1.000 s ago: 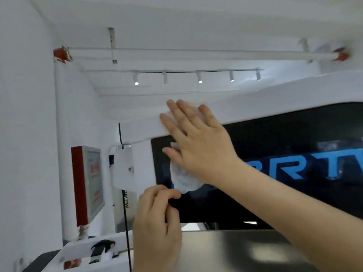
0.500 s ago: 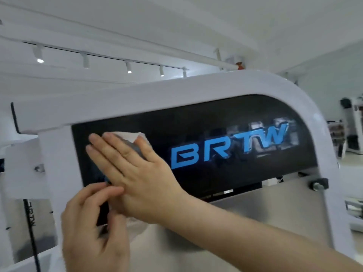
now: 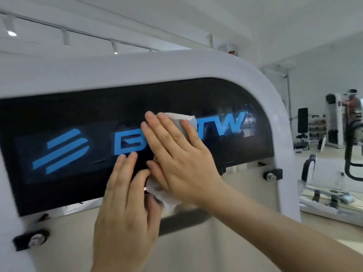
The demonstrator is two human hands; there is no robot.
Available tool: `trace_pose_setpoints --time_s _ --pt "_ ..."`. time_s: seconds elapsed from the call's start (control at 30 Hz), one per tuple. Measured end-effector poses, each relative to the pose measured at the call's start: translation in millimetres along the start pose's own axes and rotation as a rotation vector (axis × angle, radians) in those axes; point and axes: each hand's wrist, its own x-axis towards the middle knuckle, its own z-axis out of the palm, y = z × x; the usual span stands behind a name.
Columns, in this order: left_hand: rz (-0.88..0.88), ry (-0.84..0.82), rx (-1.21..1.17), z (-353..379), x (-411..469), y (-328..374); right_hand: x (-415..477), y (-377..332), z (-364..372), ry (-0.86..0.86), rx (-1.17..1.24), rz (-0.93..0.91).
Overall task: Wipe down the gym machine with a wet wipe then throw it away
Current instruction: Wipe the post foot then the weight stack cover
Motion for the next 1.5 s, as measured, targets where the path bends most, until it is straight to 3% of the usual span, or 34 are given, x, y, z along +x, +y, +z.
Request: trace_pose_setpoints --time_s 0.07,0.17,0.23,0.4,0.57,0.67,0.77,0.97,1.2,1.3,1.5 --pt "0.023 -0.010 0.049 6.7 -2.2 5.7 -8.6 42.7 -4.0 0.011 -0.052 0.079" --pt "0.151 -0.068 0.103 21.4 0.6 28.5 -25.7 102.9 -14.3 0.027 -0.060 0.401" --pt "0.210 -0.113 0.116 35.4 -0.9 44.9 -40.4 105.0 -13.0 0.032 -0.008 0.471" --pt "0.053 -0.098 -0.072 46.3 -17.1 57.8 -100.2 35.8 9.5 -0.064 0.013 0.006" --pt "0.083 -0.118 0.022 36.9 -47.4 53.8 -129.7 53.6 15.3 -0.054 -0.023 -0.251" --pt "0.046 -0.095 0.080 29.8 -63.5 51.7 -152.4 80.0 12.4 -0.048 -0.080 -0.209" --pt "-0.042 -0.061 0.062 23.5 -68.9 57.0 -142.2 59.1 15.3 -0.034 -0.041 -0.084" --pt "-0.198 -0.057 -0.015 11.2 -75.0 59.4 -134.0 -17.2 36.7 -0.091 -0.017 -0.501" --pt "-0.361 -0.157 0.056 -18.5 -108.2 18.9 -112.5 35.3 17.0 -0.073 -0.039 -0.395" --pt "-0.430 -0.125 0.067 -31.4 -110.0 -5.0 -101.7 -15.0 28.7 -0.052 -0.032 -0.415" --pt "-0.486 0.009 -0.010 -58.4 -130.6 -66.1 -96.0 -156.9 56.5 -0.106 -0.020 -0.637"
